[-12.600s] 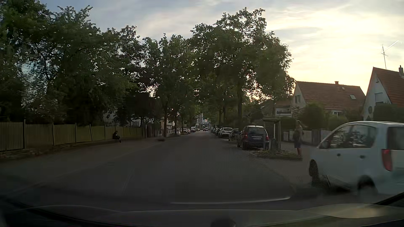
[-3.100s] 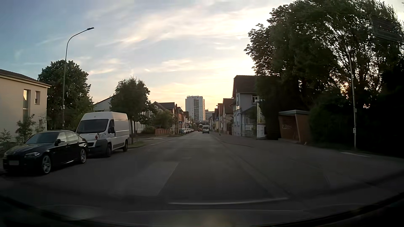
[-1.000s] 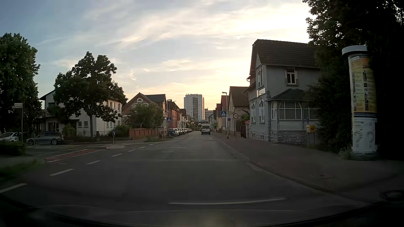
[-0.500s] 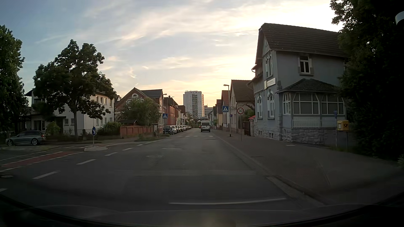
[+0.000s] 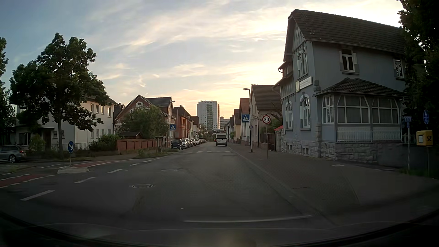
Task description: Follow the waypoints while adhering to traffic rules and regulations
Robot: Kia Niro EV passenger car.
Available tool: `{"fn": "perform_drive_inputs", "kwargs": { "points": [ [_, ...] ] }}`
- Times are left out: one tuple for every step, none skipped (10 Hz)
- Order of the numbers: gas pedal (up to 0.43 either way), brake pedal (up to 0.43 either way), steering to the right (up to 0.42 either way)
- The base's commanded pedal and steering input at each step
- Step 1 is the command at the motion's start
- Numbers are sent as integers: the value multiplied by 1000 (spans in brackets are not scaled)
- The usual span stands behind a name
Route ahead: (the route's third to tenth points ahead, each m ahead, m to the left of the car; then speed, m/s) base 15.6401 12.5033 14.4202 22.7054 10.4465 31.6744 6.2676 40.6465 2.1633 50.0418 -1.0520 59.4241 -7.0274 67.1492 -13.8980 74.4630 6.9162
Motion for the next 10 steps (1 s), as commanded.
{"fn": "perform_drive_inputs", "kwargs": {
  "points": [
    [0, 232, 10],
    [0, 232, 8],
    [0, 232, 4],
    [0, 232, -3],
    [0, 232, -12],
    [0, 232, -19],
    [0, 238, -27],
    [0, 238, -34],
    [0, 238, -36],
    [0, 238, -36]
  ]
}}
